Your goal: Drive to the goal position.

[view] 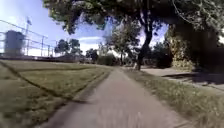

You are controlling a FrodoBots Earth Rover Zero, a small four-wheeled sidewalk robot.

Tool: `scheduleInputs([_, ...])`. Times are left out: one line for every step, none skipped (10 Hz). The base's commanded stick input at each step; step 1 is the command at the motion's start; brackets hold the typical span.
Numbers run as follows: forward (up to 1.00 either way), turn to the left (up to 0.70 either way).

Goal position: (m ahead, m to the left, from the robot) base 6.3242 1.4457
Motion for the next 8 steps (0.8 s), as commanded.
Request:
scheduleInputs([1.00,0.00])
scheduleInputs([1.00,0.00])
scheduleInputs([1.00,0.00])
scheduleInputs([1.00,0.00])
scheduleInputs([1.00,0.00])
scheduleInputs([1.00,0.00])
scheduleInputs([1.00,0.00])
scheduleInputs([1.00,0.00])
